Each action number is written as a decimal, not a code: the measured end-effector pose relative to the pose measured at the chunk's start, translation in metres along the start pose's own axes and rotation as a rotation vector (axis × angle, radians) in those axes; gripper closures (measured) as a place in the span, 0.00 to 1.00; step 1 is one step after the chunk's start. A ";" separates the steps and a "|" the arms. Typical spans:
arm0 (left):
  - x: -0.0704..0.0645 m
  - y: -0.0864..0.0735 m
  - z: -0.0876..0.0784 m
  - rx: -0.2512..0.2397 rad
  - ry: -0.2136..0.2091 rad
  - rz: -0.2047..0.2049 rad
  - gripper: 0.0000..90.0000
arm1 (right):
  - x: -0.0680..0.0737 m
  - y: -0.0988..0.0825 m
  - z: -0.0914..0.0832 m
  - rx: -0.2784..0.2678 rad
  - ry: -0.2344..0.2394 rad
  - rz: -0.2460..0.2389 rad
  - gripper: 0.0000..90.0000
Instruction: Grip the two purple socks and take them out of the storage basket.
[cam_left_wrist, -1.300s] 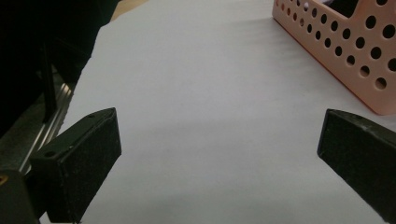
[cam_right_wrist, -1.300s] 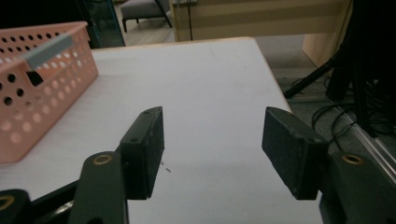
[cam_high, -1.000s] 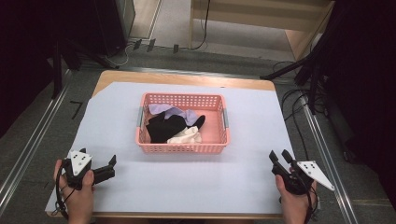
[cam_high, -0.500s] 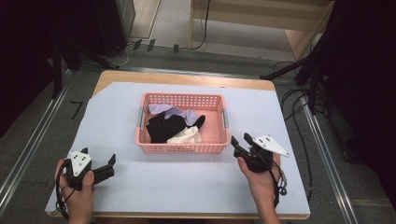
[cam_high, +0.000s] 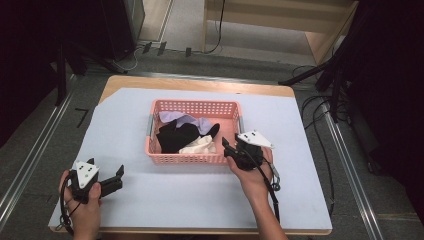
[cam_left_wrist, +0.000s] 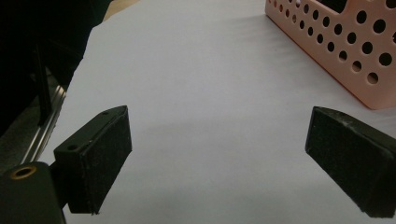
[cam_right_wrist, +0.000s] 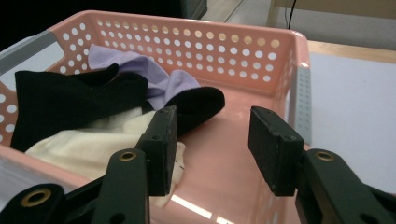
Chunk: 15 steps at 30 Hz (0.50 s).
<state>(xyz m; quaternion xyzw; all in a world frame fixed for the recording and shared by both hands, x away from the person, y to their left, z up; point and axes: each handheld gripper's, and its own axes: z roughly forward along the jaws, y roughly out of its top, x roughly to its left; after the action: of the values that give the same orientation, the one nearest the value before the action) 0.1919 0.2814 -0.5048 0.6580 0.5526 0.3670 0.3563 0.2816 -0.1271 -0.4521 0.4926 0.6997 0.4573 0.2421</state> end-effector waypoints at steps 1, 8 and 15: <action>0.000 0.000 0.000 0.000 0.000 0.000 0.09 | 0.000 0.000 0.000 0.000 0.000 0.000 0.59; 0.000 0.000 0.000 -0.002 -0.001 0.003 0.09 | 0.011 0.017 0.023 0.026 -0.002 -0.011 0.61; 0.000 0.000 0.000 0.000 -0.002 0.001 0.09 | 0.019 0.032 0.052 0.068 -0.007 -0.008 0.62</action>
<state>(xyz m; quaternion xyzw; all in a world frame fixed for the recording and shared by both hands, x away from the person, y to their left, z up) 0.1921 0.2813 -0.5050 0.6586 0.5521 0.3664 0.3565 0.3295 -0.0861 -0.4462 0.4992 0.7161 0.4306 0.2293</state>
